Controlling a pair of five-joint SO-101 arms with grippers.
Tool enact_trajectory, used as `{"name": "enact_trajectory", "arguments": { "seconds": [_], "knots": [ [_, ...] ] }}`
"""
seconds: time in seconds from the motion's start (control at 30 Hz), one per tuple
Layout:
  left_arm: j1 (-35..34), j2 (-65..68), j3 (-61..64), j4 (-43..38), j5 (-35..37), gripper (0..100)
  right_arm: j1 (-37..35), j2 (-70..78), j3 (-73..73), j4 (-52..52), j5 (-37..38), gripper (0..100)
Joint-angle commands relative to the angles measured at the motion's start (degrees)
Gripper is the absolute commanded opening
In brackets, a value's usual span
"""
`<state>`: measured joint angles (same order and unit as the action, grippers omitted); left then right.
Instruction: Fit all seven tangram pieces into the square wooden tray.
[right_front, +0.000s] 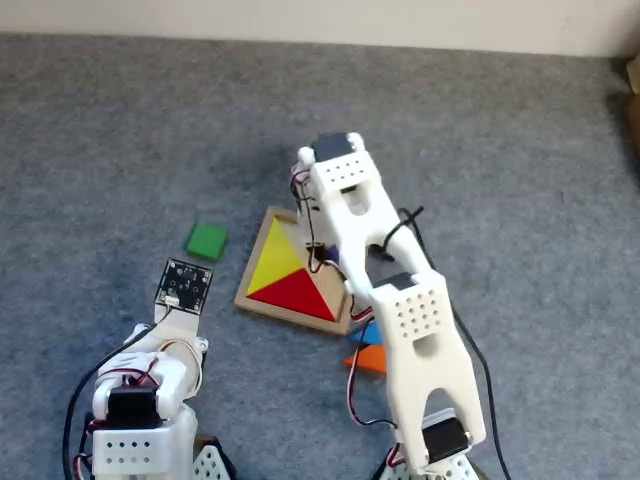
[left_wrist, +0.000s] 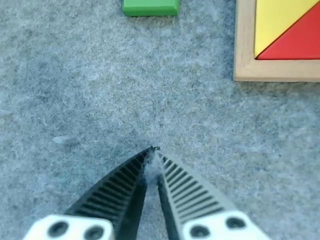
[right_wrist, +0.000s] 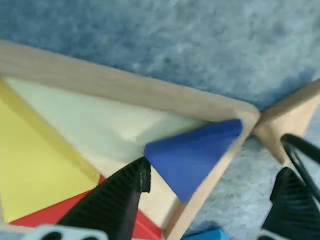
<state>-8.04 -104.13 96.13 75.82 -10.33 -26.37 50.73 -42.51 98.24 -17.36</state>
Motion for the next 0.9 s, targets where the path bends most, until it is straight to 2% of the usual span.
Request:
{"name": "enact_trajectory", "arguments": {
  "seconds": [0.0, 0.1, 0.3, 0.77, 0.87],
  "knots": [
    [-0.66, -0.40, 1.01, 0.18, 0.18, 0, 2.51, -0.84, -2.24, -0.57, 0.88, 27.5],
    [-0.66, -0.40, 1.01, 0.18, 0.18, 0, 2.95, -0.84, -2.24, -0.57, 1.05, 20.3],
    [-0.66, -0.40, 1.01, 0.18, 0.18, 0, 2.95, -0.92, -2.42, -0.57, 7.47, 12.7],
    [-0.66, -0.40, 1.01, 0.18, 0.18, 0, 2.68, -6.37, -4.97, -0.57, 7.82, 11.6],
    [-0.66, -0.40, 1.01, 0.18, 0.18, 0, 3.03, -6.29, -4.70, -0.48, 11.69, 11.6]
  ]
}}
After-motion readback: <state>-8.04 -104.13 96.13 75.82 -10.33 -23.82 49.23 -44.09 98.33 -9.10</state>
